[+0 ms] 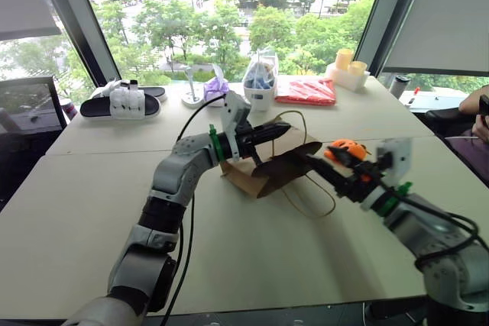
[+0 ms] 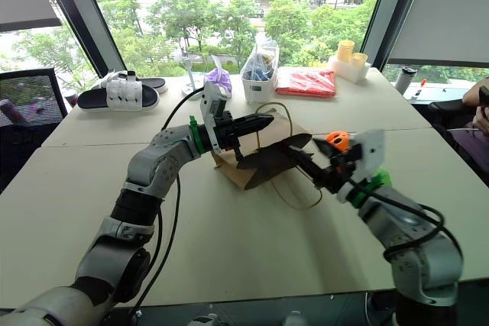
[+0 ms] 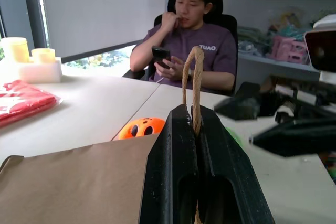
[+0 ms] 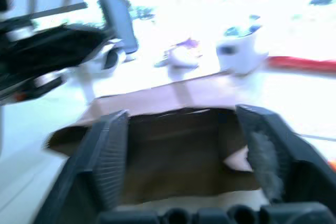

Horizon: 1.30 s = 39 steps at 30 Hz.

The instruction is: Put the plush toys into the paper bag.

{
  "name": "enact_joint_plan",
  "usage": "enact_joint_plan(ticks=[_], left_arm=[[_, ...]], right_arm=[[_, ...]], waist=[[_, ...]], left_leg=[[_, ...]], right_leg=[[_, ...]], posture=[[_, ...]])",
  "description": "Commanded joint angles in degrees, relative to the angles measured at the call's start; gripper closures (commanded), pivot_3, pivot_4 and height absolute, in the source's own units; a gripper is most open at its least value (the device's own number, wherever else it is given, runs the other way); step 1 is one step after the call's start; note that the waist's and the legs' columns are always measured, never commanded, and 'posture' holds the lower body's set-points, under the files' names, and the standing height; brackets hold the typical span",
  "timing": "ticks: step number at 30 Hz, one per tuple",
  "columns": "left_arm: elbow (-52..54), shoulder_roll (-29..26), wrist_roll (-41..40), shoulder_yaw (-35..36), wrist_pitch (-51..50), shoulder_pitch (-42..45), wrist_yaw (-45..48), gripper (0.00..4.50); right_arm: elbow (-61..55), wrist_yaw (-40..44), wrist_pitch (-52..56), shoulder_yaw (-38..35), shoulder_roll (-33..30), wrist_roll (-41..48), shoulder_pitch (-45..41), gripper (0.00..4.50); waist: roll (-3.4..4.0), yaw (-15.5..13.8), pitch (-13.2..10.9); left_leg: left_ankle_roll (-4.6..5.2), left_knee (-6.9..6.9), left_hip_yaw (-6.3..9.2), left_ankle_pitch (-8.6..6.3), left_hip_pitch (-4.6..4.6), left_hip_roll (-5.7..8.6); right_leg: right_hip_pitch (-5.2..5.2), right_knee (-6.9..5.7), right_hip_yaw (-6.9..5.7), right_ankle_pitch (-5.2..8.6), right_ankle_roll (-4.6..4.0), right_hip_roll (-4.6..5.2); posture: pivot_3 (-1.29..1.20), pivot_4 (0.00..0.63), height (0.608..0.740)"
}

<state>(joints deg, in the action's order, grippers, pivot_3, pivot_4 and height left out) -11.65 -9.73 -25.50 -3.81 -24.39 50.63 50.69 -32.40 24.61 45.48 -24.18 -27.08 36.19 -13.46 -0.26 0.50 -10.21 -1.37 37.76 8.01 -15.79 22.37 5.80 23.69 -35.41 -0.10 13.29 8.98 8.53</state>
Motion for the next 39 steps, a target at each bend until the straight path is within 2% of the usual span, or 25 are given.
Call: enact_joint_plan(ticks=[1, 6, 12, 16, 19, 26, 28, 33, 36, 39], left_arm=[[2.0, 1.0, -0.3, -0.1, 0.7, 0.5, -0.4, 4.5], [3.6, 1.9, 0.1, -0.9, 0.5, -1.0, -0.9, 4.5], [5.3, 2.9, 0.5, -2.0, 1.1, -2.7, -2.3, 4.5], [5.7, 3.2, 0.9, -2.3, 1.4, -3.1, -2.8, 4.5], [5.3, 3.3, 1.1, -1.6, 1.8, -3.0, -3.3, 4.5], [3.6, 3.2, -0.2, -0.1, 1.6, -1.7, -3.1, 4.5], [3.1, 2.9, -0.3, 0.1, 1.7, -1.3, -2.6, 4.5], [1.0, 2.4, -1.2, 1.3, 1.4, 0.1, -0.7, 4.5], [0.4, 2.7, -3.5, 2.2, -0.5, 1.0, 0.8, 4.5], [0.5, 2.9, -5.2, 2.6, -1.9, 1.5, 1.3, 4.5]], right_arm=[[6.3, -3.0, -2.4, 0.9, -4.3, -7.1, 1.0, 0.03], [19.6, -5.7, -4.0, 7.9, -9.9, -17.8, 0.9, 0.03], [35.2, -6.7, -9.4, 13.1, -11.1, -25.6, -2.8, 0.03], [40.5, -7.3, -11.8, 15.0, -11.6, -29.5, -4.3, 0.03], [41.4, -6.9, -13.1, 14.9, -12.0, -30.7, -4.6, 0.85], [37.5, -6.0, -12.7, 11.2, -13.4, -30.3, -1.7, 4.4], [34.0, -4.4, -14.5, 9.8, -14.2, -29.7, -0.5, 4.48], [12.0, 5.1, -2.8, 5.8, -14.4, -13.8, -1.1, 4.48], [5.5, 6.6, 2.9, 7.9, -14.1, -9.1, -1.7, 4.48], [4.3, 5.1, 4.6, 12.0, -11.9, -8.7, -3.9, 4.48]], waist=[[0.0, 0.1, 0.0], [0.0, 0.2, 0.0], [0.0, 0.2, 0.0], [0.0, 0.1, 0.0], [0.0, 0.0, 0.0], [0.0, 0.0, 0.0], [0.0, -0.2, 0.0], [0.03, 0.4, 0.0], [0.02, 0.1, 0.0], [0.0, 0.0, 0.0]], left_leg=[[0.0, 0.0, -0.02, 0.0, -0.01, 0.0], [0.0, 0.01, -0.19, 0.0, -0.02, 0.01], [0.0, 0.04, -0.19, 0.01, -0.02, 0.01], [0.0, 0.13, -0.18, 0.01, -0.03, 0.01], [0.0, 0.21, -0.18, 0.01, -0.06, 0.03], [0.0, 0.22, -0.12, 0.01, -0.06, 0.05], [0.0, 0.22, -0.12, 0.0, -0.06, 0.07], [0.01, 0.2, -0.04, -0.01, -0.03, 0.05], [0.05, 0.2, 0.02, -0.02, -0.03, 0.03], [0.07, 0.22, 0.02, -0.04, -0.03, 0.06]], right_leg=[[0.0, 0.0, 0.0, 0.0, 0.0, 0.0], [0.0, -0.03, 0.01, 0.0, 0.0, 0.0], [-0.02, -0.02, 0.03, 0.0, 0.0, 0.01], [-0.1, -0.01, 0.02, 0.0, 0.0, 0.0], [-0.21, 0.02, 0.02, 0.0, 0.01, 0.01], [-0.22, 0.03, 0.01, -0.02, 0.03, 0.01], [-0.23, 0.03, 0.01, -0.02, 0.03, 0.01], [-0.16, 0.04, 0.03, -0.01, 0.05, 0.02], [-0.17, 0.04, 0.01, -0.01, 0.06, 0.01], [-0.24, 0.09, -0.01, -0.01, 0.06, 0.03]], posture=[[0.0, 0.15, 0.74], [0.0, 0.15, 0.74], [0.0, 0.15, 0.74], [0.0, 0.15, 0.74], [0.0, 0.15, 0.74], [0.0, 0.15, 0.74], [0.0, 0.15, 0.74], [0.0, 0.15, 0.74], [0.0, 0.15, 0.74], [0.0, 0.15, 0.74]])
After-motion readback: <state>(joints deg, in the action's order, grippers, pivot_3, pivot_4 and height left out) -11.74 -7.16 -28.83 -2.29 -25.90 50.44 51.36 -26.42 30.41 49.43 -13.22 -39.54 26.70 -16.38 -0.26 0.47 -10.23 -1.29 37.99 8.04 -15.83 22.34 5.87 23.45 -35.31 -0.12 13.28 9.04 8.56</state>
